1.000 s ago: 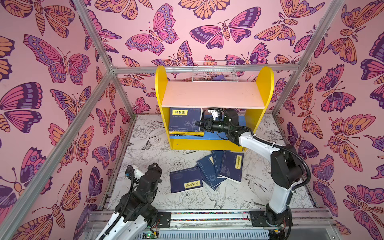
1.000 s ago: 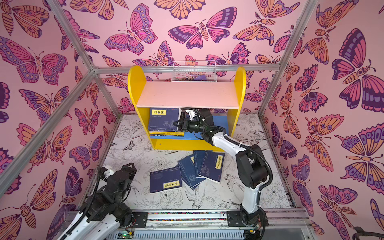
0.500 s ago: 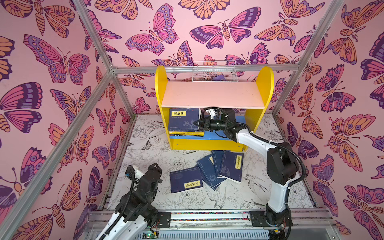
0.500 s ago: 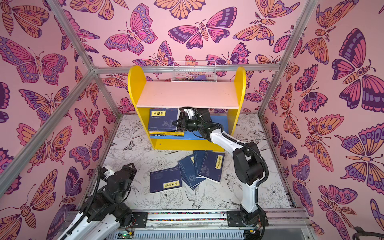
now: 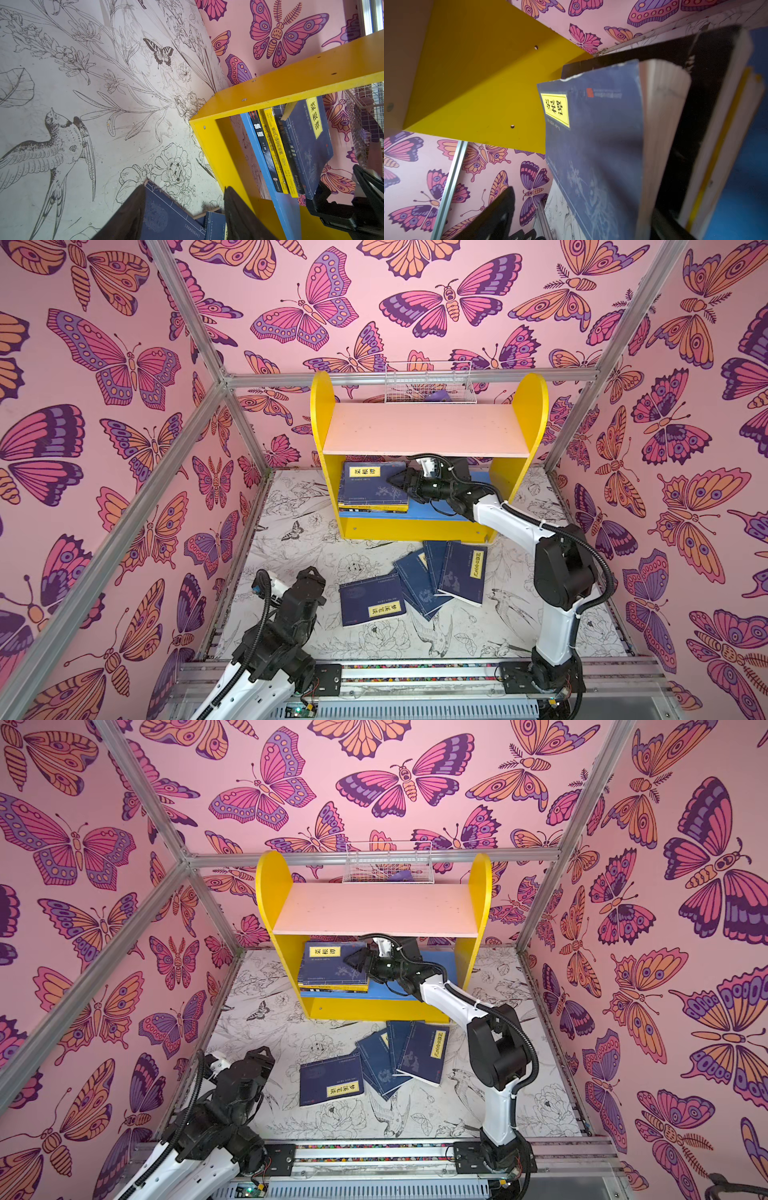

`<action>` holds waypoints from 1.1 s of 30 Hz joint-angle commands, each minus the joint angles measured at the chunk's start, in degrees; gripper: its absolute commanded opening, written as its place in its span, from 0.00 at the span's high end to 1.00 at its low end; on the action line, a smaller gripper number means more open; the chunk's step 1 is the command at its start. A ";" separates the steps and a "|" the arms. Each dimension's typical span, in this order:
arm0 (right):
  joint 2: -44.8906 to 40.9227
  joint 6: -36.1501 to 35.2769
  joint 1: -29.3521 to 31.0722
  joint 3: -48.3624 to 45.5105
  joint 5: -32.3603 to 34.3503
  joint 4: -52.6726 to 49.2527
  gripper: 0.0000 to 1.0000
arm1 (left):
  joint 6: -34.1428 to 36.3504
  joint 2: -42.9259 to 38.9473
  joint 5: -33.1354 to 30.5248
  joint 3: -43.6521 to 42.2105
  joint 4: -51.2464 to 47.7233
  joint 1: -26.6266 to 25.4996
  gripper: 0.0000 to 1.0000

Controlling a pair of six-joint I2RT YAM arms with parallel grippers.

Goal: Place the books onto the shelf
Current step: 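Lay the book onto the shelf stack with the right gripper while the left arm retracts, then push the dark blue book flat onto the stack with the right gripper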

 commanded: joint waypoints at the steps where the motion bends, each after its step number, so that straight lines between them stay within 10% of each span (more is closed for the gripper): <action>1: -4.52 -5.60 0.54 3.33 6.89 -6.45 0.10 | -0.21 0.92 0.63 -0.65 0.12 0.18 0.38; 24: -13.95 -23.30 2.87 -3.52 22.48 -14.46 0.15 | 5.38 5.22 4.37 -0.04 7.61 0.20 0.36; 33: -19.87 -35.01 5.24 -10.25 22.10 -25.36 0.56 | 7.54 5.77 3.22 0.69 8.25 0.19 0.37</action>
